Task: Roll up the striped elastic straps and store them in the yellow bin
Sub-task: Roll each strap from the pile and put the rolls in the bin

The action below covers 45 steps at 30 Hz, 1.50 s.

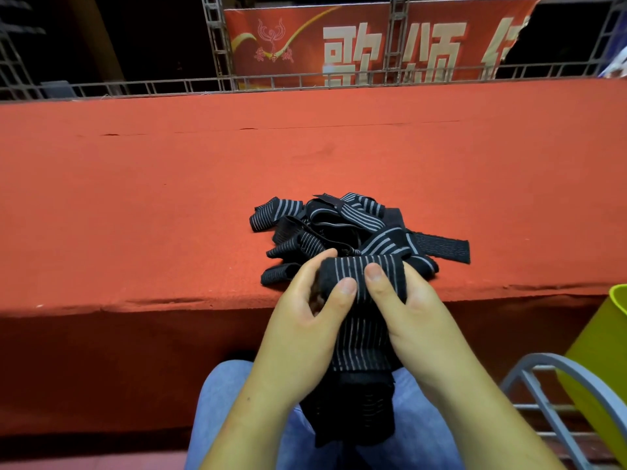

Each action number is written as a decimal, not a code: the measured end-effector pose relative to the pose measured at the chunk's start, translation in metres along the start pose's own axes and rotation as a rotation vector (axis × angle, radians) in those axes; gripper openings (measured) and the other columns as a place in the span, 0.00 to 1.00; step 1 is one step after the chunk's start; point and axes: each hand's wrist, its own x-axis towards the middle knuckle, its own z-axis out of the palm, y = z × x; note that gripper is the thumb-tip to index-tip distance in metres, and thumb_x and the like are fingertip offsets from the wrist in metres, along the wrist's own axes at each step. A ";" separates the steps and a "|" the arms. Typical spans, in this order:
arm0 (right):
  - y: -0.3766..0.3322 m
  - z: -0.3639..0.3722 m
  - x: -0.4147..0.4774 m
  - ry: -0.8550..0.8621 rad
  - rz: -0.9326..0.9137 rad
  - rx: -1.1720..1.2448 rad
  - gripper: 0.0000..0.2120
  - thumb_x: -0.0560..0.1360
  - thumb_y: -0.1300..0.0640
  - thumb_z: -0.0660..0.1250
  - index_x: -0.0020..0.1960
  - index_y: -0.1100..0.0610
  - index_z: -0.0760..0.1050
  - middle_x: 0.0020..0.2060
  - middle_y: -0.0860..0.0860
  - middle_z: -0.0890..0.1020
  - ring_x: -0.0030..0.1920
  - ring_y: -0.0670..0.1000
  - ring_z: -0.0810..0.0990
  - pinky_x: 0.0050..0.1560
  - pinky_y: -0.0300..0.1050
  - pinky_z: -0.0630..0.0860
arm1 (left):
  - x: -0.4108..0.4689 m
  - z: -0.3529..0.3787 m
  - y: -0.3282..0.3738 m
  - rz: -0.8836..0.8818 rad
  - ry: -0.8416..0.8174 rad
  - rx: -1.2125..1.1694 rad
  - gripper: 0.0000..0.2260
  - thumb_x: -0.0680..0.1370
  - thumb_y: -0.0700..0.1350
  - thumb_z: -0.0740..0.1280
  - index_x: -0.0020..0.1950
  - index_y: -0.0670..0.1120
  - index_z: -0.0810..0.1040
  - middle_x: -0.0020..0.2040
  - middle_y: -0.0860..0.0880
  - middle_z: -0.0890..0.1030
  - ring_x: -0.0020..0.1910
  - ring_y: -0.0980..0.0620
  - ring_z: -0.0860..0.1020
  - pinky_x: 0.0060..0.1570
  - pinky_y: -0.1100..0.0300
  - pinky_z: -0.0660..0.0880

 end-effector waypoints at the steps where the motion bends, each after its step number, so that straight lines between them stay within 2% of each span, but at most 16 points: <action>1: 0.000 0.000 0.000 0.010 0.001 0.014 0.17 0.77 0.39 0.66 0.58 0.49 0.82 0.53 0.48 0.89 0.55 0.48 0.87 0.63 0.58 0.81 | 0.000 0.000 0.000 -0.005 -0.011 -0.014 0.24 0.77 0.56 0.69 0.73 0.55 0.73 0.65 0.56 0.83 0.67 0.57 0.79 0.71 0.50 0.73; 4: -0.002 -0.003 0.001 0.060 -0.012 0.050 0.18 0.76 0.37 0.66 0.58 0.47 0.82 0.54 0.47 0.88 0.57 0.48 0.87 0.66 0.61 0.79 | -0.002 -0.002 0.001 -0.007 -0.089 -0.011 0.18 0.83 0.52 0.68 0.73 0.52 0.73 0.66 0.55 0.82 0.68 0.57 0.78 0.68 0.59 0.73; 7: -0.007 -0.006 0.001 0.095 -0.035 0.070 0.20 0.77 0.36 0.64 0.61 0.46 0.81 0.57 0.43 0.88 0.61 0.45 0.85 0.70 0.60 0.76 | -0.004 -0.003 0.004 -0.026 -0.189 0.049 0.15 0.83 0.53 0.63 0.70 0.53 0.76 0.65 0.59 0.82 0.68 0.61 0.77 0.65 0.65 0.72; 10: -0.010 -0.006 0.002 0.114 -0.049 0.089 0.19 0.78 0.36 0.64 0.61 0.46 0.81 0.57 0.44 0.88 0.61 0.46 0.85 0.70 0.61 0.76 | -0.007 -0.003 0.000 -0.086 -0.284 0.113 0.15 0.83 0.55 0.64 0.66 0.51 0.80 0.63 0.56 0.84 0.66 0.56 0.80 0.69 0.52 0.75; 13: -0.012 -0.006 0.001 0.106 -0.064 0.067 0.18 0.78 0.36 0.64 0.59 0.45 0.81 0.56 0.43 0.88 0.60 0.46 0.85 0.70 0.60 0.76 | -0.008 -0.004 -0.005 -0.183 -0.317 0.101 0.15 0.81 0.56 0.66 0.61 0.49 0.82 0.58 0.51 0.87 0.62 0.50 0.83 0.66 0.42 0.76; 19: -0.009 -0.007 0.000 0.111 -0.089 0.047 0.19 0.78 0.33 0.65 0.61 0.44 0.80 0.57 0.42 0.87 0.61 0.45 0.84 0.70 0.61 0.75 | -0.007 -0.009 -0.007 -0.245 -0.351 0.072 0.10 0.81 0.50 0.67 0.56 0.46 0.83 0.56 0.45 0.87 0.60 0.46 0.84 0.65 0.44 0.77; 21: -0.009 -0.008 0.001 0.124 -0.106 0.054 0.20 0.77 0.32 0.65 0.62 0.43 0.79 0.58 0.42 0.87 0.62 0.45 0.84 0.71 0.61 0.75 | -0.006 -0.012 -0.010 -0.210 -0.353 0.075 0.17 0.80 0.57 0.67 0.52 0.44 0.82 0.52 0.45 0.87 0.53 0.49 0.84 0.60 0.45 0.78; 23: -0.009 -0.010 0.003 0.147 -0.117 0.078 0.18 0.78 0.34 0.65 0.61 0.42 0.80 0.58 0.43 0.87 0.62 0.46 0.84 0.71 0.62 0.75 | -0.005 -0.014 -0.010 -0.183 -0.328 0.094 0.29 0.77 0.67 0.65 0.43 0.38 0.76 0.39 0.46 0.79 0.41 0.52 0.74 0.46 0.48 0.73; 25: -0.008 -0.012 0.005 0.158 -0.117 0.116 0.18 0.79 0.33 0.66 0.60 0.42 0.81 0.59 0.46 0.87 0.63 0.49 0.85 0.70 0.63 0.76 | -0.005 -0.015 -0.011 -0.169 -0.287 0.102 0.34 0.76 0.71 0.63 0.38 0.37 0.70 0.36 0.48 0.69 0.38 0.52 0.66 0.39 0.54 0.65; 29: -0.006 -0.011 0.007 0.156 -0.130 0.173 0.23 0.77 0.33 0.68 0.64 0.46 0.80 0.62 0.49 0.86 0.66 0.53 0.83 0.71 0.65 0.74 | -0.003 -0.015 -0.016 -0.146 -0.219 0.107 0.39 0.76 0.75 0.59 0.37 0.35 0.69 0.34 0.47 0.68 0.36 0.51 0.65 0.36 0.56 0.63; 30: -0.006 -0.011 0.007 0.155 -0.134 0.183 0.24 0.77 0.32 0.68 0.65 0.46 0.80 0.63 0.49 0.86 0.66 0.53 0.83 0.72 0.65 0.73 | -0.003 -0.014 -0.017 -0.166 -0.198 0.095 0.40 0.77 0.75 0.58 0.37 0.35 0.71 0.34 0.47 0.70 0.36 0.52 0.67 0.36 0.56 0.65; 33: -0.005 -0.011 0.009 0.176 -0.136 0.212 0.30 0.74 0.28 0.70 0.67 0.45 0.79 0.65 0.49 0.85 0.68 0.53 0.82 0.73 0.65 0.72 | -0.003 -0.013 -0.021 -0.224 -0.120 0.072 0.29 0.77 0.67 0.57 0.37 0.42 0.76 0.31 0.50 0.71 0.32 0.57 0.67 0.32 0.64 0.66; 35: -0.004 -0.011 0.009 0.185 -0.133 0.213 0.31 0.72 0.26 0.70 0.68 0.45 0.78 0.65 0.48 0.85 0.69 0.53 0.82 0.73 0.64 0.72 | -0.003 -0.011 -0.022 -0.226 -0.114 0.053 0.26 0.76 0.64 0.59 0.38 0.42 0.78 0.31 0.50 0.70 0.31 0.57 0.67 0.31 0.64 0.65; 38: -0.003 -0.012 0.008 0.230 -0.122 0.239 0.33 0.71 0.26 0.70 0.67 0.45 0.78 0.65 0.49 0.85 0.68 0.53 0.82 0.73 0.65 0.73 | -0.002 -0.013 -0.025 -0.219 -0.119 0.044 0.26 0.77 0.63 0.61 0.36 0.40 0.76 0.30 0.48 0.68 0.30 0.55 0.65 0.29 0.64 0.64; 42: -0.006 -0.013 0.009 0.274 -0.119 0.302 0.31 0.72 0.28 0.72 0.65 0.49 0.80 0.62 0.53 0.86 0.65 0.57 0.84 0.70 0.66 0.75 | 0.001 -0.016 -0.028 -0.194 -0.170 0.038 0.35 0.77 0.64 0.62 0.37 0.29 0.73 0.32 0.46 0.70 0.33 0.52 0.66 0.31 0.63 0.65; 45: -0.008 -0.014 0.009 0.283 -0.126 0.341 0.32 0.72 0.30 0.72 0.66 0.51 0.79 0.62 0.54 0.86 0.65 0.58 0.84 0.70 0.67 0.75 | 0.002 -0.014 -0.029 -0.186 -0.163 0.022 0.29 0.78 0.63 0.63 0.33 0.36 0.74 0.30 0.47 0.69 0.30 0.54 0.65 0.29 0.65 0.65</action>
